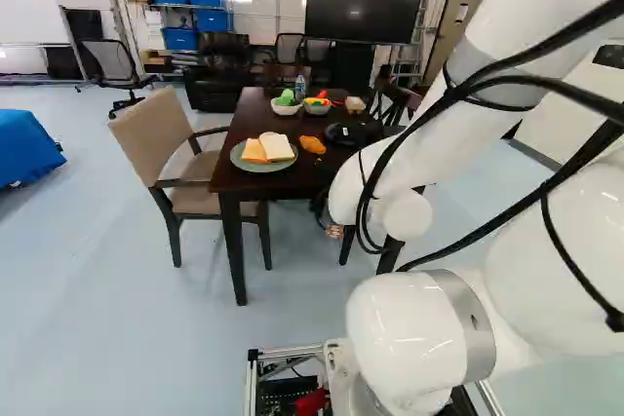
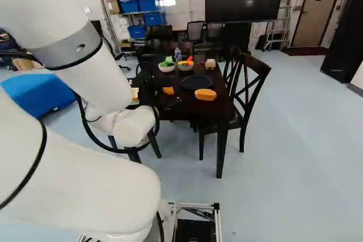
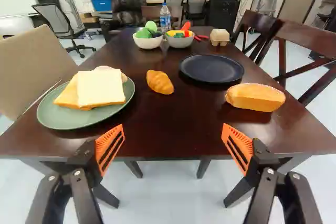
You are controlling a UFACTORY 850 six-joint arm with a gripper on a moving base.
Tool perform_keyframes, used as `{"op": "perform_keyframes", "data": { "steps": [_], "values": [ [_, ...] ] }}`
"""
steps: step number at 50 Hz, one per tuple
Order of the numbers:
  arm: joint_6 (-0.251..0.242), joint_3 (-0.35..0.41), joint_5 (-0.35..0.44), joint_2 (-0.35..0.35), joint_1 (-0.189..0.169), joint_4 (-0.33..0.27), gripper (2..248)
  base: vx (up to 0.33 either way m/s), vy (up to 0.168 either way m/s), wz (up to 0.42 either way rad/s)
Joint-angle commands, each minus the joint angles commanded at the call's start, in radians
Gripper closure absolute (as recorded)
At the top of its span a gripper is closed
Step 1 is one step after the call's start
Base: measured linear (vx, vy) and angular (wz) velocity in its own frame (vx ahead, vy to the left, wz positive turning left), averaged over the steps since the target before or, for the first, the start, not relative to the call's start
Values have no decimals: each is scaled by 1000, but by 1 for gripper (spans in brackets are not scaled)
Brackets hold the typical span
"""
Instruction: Move the croissant to the empty plate
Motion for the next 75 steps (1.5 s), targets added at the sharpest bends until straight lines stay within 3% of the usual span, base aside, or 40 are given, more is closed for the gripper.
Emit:
{"op": "perform_keyframes", "data": {
  "steps": [35,62,75],
  "values": [
    [0,-8,0,-9,-1,0,3,75,-1,-7],
    [0,-140,-7,-94,-37,0,3,0,0,0],
    [0,-209,-47,-134,-53,-12,3,0,0,0]
  ]
}}
